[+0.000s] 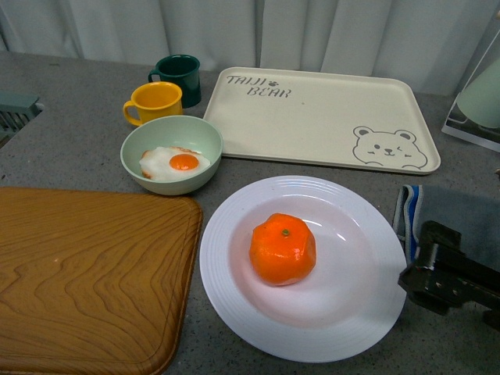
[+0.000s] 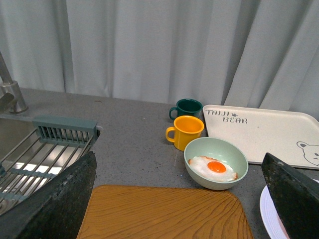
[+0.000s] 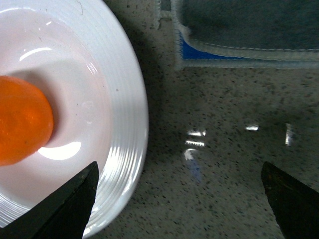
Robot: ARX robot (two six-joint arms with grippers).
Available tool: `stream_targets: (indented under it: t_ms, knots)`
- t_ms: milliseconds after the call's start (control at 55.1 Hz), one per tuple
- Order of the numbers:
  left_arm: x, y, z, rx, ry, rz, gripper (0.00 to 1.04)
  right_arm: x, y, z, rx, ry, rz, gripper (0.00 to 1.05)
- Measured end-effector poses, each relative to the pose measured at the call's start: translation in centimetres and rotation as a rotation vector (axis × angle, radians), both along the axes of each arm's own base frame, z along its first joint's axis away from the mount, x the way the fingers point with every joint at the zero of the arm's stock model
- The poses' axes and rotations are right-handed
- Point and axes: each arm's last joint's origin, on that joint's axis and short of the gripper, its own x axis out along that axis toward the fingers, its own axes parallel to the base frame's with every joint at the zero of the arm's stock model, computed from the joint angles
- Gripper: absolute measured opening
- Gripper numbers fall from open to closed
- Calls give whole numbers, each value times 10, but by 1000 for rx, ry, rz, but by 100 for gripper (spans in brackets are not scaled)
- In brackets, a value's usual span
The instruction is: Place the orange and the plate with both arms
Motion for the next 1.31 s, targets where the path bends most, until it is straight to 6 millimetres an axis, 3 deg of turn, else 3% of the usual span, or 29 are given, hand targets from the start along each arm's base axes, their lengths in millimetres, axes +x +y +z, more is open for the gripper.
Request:
stream_targets:
  t_ms: [272,472,890,1308]
  knots:
    - [0,0,0,0,0,0,98,35,16,-21,105,72,-32,95]
    - [0,0,0,0,0,0,98,55,24,-25,140,112,-45,95]
    - [0,0,0,0,0,0,98,66,26,-29,94,244,-37,31]
    - [0,0,0,0,0,0,98,56,17,1,249,114,-51,10]
